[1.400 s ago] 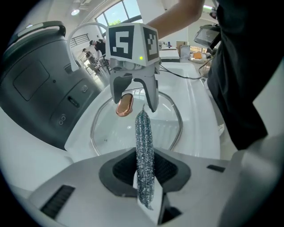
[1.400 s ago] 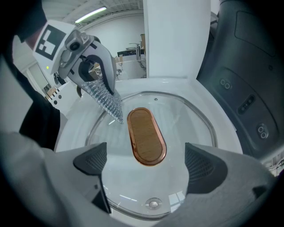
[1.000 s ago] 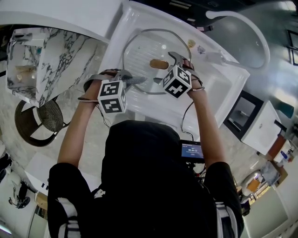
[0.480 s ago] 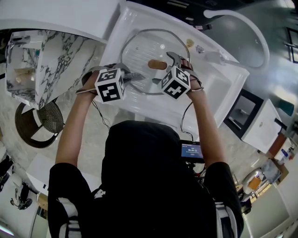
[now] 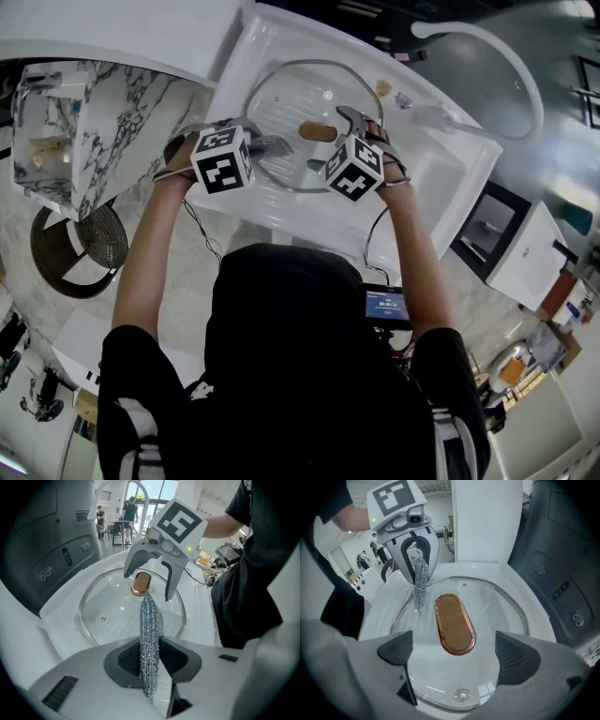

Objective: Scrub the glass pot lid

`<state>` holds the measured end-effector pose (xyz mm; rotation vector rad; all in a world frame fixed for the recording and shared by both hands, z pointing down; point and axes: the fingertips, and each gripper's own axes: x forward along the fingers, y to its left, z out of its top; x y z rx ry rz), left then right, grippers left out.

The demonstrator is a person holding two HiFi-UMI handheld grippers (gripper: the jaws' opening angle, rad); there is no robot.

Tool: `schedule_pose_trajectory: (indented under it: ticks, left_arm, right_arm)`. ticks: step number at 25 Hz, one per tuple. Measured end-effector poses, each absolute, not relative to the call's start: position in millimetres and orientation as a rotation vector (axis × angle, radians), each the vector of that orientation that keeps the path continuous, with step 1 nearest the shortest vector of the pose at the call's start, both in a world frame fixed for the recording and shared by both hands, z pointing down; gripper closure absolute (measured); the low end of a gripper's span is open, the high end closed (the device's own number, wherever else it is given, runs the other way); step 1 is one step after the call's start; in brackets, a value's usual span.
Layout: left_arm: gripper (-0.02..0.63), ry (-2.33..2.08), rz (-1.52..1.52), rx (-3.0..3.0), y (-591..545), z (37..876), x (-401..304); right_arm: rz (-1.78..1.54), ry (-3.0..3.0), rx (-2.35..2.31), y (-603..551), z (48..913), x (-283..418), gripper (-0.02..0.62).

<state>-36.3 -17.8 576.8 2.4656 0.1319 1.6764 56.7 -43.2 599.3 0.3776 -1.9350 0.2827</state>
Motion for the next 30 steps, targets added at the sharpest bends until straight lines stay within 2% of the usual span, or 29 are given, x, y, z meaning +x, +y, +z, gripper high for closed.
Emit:
schedule_pose_trajectory:
  ticks: [30]
  left_arm:
    - [0.526,-0.116,1.755,2.562,-104,564,-31]
  right_arm:
    - [0.28,-1.938,0.381,-44,600,57,0.1]
